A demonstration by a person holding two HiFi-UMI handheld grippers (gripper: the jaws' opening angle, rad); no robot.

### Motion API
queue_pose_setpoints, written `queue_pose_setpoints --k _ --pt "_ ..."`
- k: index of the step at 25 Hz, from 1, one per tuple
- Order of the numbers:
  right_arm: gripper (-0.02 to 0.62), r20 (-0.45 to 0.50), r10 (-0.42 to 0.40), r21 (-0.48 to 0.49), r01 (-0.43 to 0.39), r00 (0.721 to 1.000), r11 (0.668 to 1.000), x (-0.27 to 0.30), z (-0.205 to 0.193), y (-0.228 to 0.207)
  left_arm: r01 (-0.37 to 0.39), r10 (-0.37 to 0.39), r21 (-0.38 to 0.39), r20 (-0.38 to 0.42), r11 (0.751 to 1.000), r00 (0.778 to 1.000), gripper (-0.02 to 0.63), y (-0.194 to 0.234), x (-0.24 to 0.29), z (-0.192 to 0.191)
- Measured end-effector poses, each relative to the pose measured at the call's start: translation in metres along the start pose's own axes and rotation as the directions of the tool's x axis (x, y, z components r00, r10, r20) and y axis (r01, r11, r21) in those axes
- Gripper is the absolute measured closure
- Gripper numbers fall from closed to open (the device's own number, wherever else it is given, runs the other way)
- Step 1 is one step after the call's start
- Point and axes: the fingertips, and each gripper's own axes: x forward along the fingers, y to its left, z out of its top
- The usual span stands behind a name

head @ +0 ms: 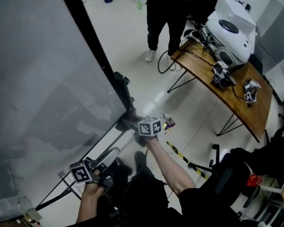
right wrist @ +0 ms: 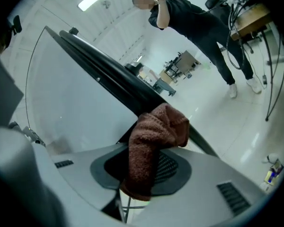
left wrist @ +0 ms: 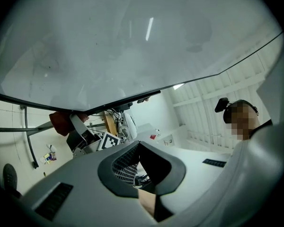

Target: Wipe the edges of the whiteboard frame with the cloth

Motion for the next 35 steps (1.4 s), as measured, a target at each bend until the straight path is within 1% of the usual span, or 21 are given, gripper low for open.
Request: queue_pose_setpoints --k 3,6,11,16,25,29,35 --pt "0.480 -0.029 0.013 -0.029 -0.014 1.000 0.999 0.001 -0.005 0.006 -0.011 0.011 -0.004 0.022 1.000 1.000 0.618 0.002 -0.003 0.000" --pt "0.480 -0.070 0.035 -0.064 -0.039 0.997 0.997 0.007 -0.018 0.012 -0.012 0.012 -0.004 0.033 1.000 0.999 0.618 0.001 -0.003 -0.001" --pt "0.480 -0.099 0.063 -0.065 -0.070 0.993 0.995 0.010 -0.029 0.019 -0.027 0.028 -0.014 0.059 1.000 0.998 0.618 0.005 -0.008 -0.003" --pt "0.480 -0.122 0.072 -0.076 -0.081 0.990 0.994 0.012 -0.036 0.023 -0.050 0.053 -0.028 0.122 0.998 0.991 0.618 0.014 -0.025 0.003" --pt "0.480 -0.161 0.088 -0.089 -0.103 0.983 0.991 0.027 -0.061 0.048 -0.078 0.088 -0.054 0.248 0.996 0.965 0.618 0.024 -0.076 0.012" --pt "0.480 -0.190 0.097 -0.091 -0.116 0.977 0.989 0.035 -0.078 0.060 -0.066 0.081 -0.057 0.311 0.996 0.947 0.618 0.024 -0.101 0.012" --pt "0.480 -0.225 0.076 -0.104 -0.102 0.971 0.989 0.043 -0.098 0.073 -0.059 0.068 -0.037 0.362 0.998 0.930 0.618 0.018 -0.138 0.008"
